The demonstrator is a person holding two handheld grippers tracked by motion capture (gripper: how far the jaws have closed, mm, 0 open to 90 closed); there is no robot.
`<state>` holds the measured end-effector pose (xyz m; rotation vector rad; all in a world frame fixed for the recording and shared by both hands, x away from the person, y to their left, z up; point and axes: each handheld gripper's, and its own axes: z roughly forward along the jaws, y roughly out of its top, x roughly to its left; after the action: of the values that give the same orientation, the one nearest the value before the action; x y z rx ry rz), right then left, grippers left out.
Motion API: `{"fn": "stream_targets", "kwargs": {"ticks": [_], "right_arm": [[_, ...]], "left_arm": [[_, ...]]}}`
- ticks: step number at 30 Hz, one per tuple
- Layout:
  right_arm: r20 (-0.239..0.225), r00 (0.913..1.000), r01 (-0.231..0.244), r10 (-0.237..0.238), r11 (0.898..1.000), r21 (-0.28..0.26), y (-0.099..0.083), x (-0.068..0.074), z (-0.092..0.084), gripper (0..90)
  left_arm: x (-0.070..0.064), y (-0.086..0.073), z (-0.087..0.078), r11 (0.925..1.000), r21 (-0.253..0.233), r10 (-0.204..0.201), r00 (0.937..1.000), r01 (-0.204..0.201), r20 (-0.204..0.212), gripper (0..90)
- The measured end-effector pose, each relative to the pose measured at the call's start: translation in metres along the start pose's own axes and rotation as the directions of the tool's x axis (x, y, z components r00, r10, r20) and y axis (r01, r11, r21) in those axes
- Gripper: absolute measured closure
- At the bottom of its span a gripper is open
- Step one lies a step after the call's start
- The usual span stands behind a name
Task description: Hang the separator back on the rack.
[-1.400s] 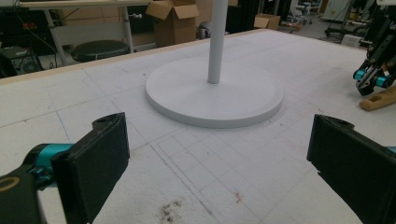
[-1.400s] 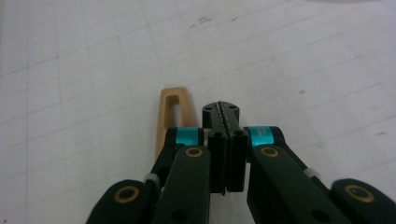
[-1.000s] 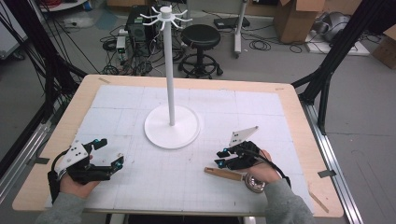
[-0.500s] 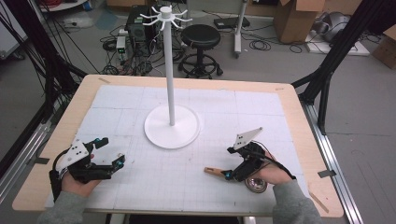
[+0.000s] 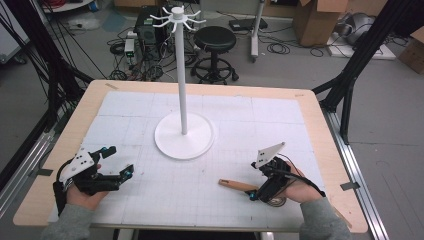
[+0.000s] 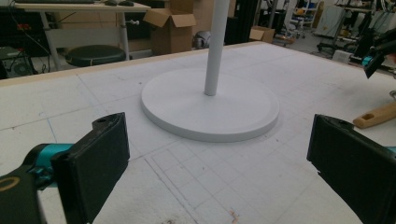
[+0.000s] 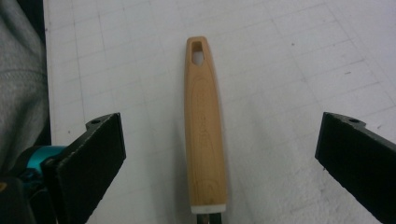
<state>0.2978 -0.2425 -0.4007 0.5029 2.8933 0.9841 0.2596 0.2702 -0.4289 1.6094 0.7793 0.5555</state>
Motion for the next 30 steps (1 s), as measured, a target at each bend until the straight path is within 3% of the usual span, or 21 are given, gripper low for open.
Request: {"fn": "stream_targets", "kwargs": {"ticks": [7,12,18,22,30], "right_arm": [[0.033,0.9995,-0.001,0.000,0.999,0.052,-0.003,0.002,-0.001,0.7],[0.036,0.9993,0.008,-0.013,0.992,0.123,-0.009,0.003,0.000,0.8],[0.048,0.9986,0.016,-0.022,0.992,0.123,-0.010,0.006,-0.001,5.3],[0.035,0.9982,0.044,-0.050,0.989,0.141,-0.010,0.007,-0.001,14.7],[0.013,0.9984,0.052,-0.055,0.983,0.174,-0.011,0.009,0.000,27.4]], "left_arm": [[0.000,0.000,0.004,1.0000,-0.005,-0.002,1.0000,0.002,0.005,6.3],[-0.002,0.001,0.007,1.0000,-0.003,0.006,0.9999,-0.006,0.012,6.3],[-0.004,0.002,0.007,0.9999,-0.005,0.010,0.9999,-0.010,0.010,6.3],[-0.004,0.002,0.008,0.9999,-0.001,0.014,0.9998,-0.014,0.013,6.2],[-0.004,0.002,0.008,0.9999,0.003,0.014,0.9998,-0.014,0.015,6.3]]}}
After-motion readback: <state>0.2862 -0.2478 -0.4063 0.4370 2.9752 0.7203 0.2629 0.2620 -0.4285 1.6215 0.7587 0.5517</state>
